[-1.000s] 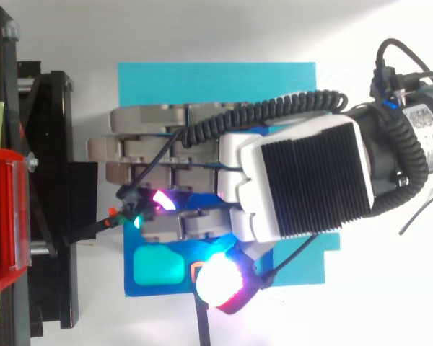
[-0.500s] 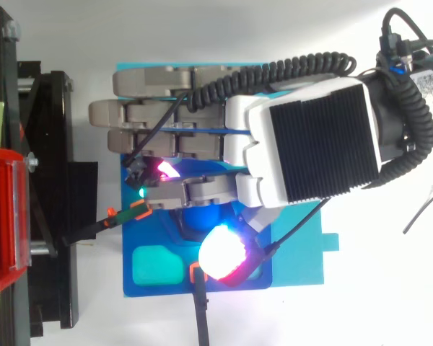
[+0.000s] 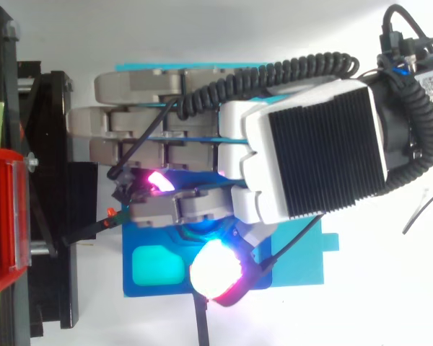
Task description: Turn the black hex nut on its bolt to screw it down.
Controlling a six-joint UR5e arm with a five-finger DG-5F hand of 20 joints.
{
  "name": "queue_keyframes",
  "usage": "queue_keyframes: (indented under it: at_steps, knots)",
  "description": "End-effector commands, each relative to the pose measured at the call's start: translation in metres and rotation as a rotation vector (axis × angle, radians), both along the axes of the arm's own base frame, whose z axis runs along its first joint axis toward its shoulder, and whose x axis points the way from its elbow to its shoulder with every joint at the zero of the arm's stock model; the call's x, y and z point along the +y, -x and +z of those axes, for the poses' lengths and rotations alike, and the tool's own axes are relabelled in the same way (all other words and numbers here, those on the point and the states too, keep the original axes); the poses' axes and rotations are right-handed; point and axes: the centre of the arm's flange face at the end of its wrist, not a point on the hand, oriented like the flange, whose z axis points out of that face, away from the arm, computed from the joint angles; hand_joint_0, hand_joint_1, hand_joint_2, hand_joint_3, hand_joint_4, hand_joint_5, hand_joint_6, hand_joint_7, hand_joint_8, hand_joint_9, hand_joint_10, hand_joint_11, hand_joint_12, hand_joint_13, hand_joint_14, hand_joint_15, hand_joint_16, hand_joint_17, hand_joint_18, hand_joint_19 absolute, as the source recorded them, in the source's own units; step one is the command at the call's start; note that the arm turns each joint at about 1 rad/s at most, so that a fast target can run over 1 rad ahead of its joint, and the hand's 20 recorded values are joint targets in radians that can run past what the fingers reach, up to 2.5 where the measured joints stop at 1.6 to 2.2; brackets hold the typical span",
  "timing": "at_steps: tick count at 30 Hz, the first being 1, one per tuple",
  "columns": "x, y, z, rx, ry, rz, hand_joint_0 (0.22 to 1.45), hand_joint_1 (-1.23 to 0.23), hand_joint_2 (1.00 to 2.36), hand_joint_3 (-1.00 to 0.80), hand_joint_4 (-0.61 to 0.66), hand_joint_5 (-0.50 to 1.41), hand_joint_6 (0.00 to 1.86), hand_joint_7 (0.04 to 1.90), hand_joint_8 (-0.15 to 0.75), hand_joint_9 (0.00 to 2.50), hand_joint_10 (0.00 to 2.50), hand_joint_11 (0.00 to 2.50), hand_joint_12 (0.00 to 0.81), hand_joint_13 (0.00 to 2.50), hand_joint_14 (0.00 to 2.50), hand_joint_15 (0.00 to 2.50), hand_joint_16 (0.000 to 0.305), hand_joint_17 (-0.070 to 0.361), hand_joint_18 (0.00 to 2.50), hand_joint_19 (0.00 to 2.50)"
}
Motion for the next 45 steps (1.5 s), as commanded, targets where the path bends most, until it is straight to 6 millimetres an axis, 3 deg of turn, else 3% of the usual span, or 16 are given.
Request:
queue_keyframes:
  at_steps: [1,11,19,24,26,41,45]
  knots:
    - [0.008,-0.001,0.000,0.002,-0.001,0.002,0.45,-0.22,1.00,-0.50,0.15,-0.05,0.50,1.33,0.225,0.59,0.00,0.06,0.358,0.32,0.00,0.00,0.043,0.098,0.13,0.20]
    - [0.040,-0.004,-0.001,0.019,-0.004,0.022,0.45,-0.22,1.00,-0.50,0.15,-0.05,0.50,1.30,0.224,0.60,0.00,0.06,0.355,0.32,0.00,0.00,0.043,0.097,0.13,0.18]
    - [0.053,-0.003,-0.003,0.031,-0.001,0.038,0.45,-0.22,1.00,-0.50,0.15,-0.05,0.50,1.31,0.221,0.60,0.00,0.06,0.349,0.32,0.00,0.00,0.043,0.096,0.14,0.18]
    - [0.056,-0.003,-0.004,0.040,0.000,0.042,0.45,-0.23,1.00,-0.50,0.15,-0.05,0.50,1.31,0.221,0.60,0.00,0.06,0.348,0.32,0.00,0.00,0.043,0.097,0.14,0.18]
    - [0.055,-0.004,-0.014,0.054,-0.001,0.042,0.45,-0.23,1.00,-0.50,0.14,-0.05,0.50,1.31,0.222,0.60,0.00,0.05,0.349,0.32,0.00,0.00,0.043,0.097,0.15,0.18]
    - [0.046,-0.003,-0.017,0.066,0.002,0.031,0.45,-0.23,1.00,-0.50,0.14,-0.04,0.50,1.41,0.226,0.61,0.00,0.05,0.358,0.32,0.00,0.00,0.044,0.098,0.14,0.20]
    - [0.043,-0.001,-0.017,0.075,0.002,0.029,0.45,-0.23,1.00,-0.50,0.13,-0.04,0.56,1.36,0.225,0.61,0.00,0.04,0.359,0.32,0.00,0.00,0.044,0.098,0.14,0.21]
